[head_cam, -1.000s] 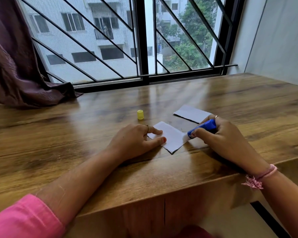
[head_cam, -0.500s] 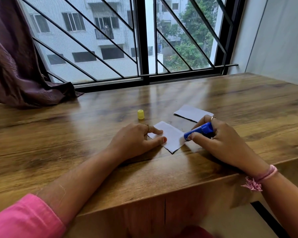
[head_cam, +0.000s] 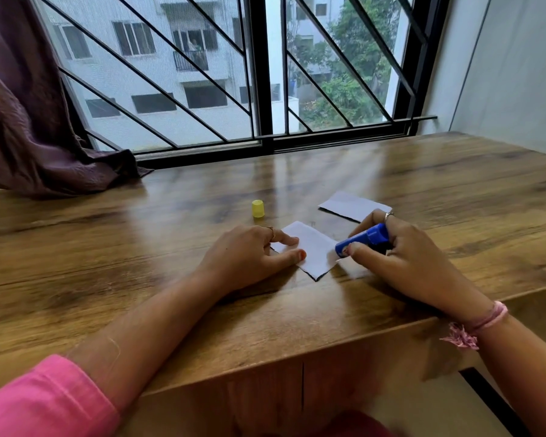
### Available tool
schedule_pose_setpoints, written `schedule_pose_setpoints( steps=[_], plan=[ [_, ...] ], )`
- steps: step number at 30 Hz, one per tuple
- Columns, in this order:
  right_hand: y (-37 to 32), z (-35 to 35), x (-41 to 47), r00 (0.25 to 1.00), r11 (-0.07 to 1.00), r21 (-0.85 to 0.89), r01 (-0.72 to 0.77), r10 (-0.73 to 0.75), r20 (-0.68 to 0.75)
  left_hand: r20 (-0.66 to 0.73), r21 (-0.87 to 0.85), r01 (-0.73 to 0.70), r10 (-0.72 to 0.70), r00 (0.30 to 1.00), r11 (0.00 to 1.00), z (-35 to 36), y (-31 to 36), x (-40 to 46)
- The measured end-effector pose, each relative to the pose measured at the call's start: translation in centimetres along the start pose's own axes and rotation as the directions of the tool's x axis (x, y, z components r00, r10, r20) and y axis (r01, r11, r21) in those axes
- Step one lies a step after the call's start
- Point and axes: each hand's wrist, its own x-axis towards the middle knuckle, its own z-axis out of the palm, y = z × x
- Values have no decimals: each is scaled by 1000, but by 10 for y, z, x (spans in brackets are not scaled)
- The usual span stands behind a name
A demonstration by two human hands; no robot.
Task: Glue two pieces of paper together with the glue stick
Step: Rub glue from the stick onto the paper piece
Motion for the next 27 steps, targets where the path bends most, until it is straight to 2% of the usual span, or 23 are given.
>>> schedule_pose_setpoints(
  steps=[3, 7, 11, 15, 20, 24, 27],
  plan=[
    [-3, 0, -3, 996, 998, 11, 56, -57, 75, -1, 3, -1, 1, 1000, 1000, 0, 0, 0],
    [-2, 0, -2, 997, 998, 16, 63, -64, 40, 1, 3, -2, 2, 1000, 1000, 0, 0, 0],
    [-5, 1, -4, 985, 993, 30, 115, -118, 127, 1, 3, 1, -1, 1000, 1000, 0, -1, 0],
    [-3, 1, -3, 991, 995, 34, 98, -100, 89, 1, -5, 0, 0, 1000, 1000, 0, -1, 1],
    [-5, 2, -4, 974, 989, 50, 142, -149, 170, 12, -2, -9, 9, 1000, 1000, 0, -1, 1],
    [-5, 2, -3, 983, 989, 63, 131, -138, 121, 6, -5, -14, 14, 1000, 1000, 0, -1, 1],
    [-5, 3, -4, 977, 988, 58, 141, -148, 155, 14, -1, -17, 17, 1000, 1000, 0, -1, 1]
  ],
)
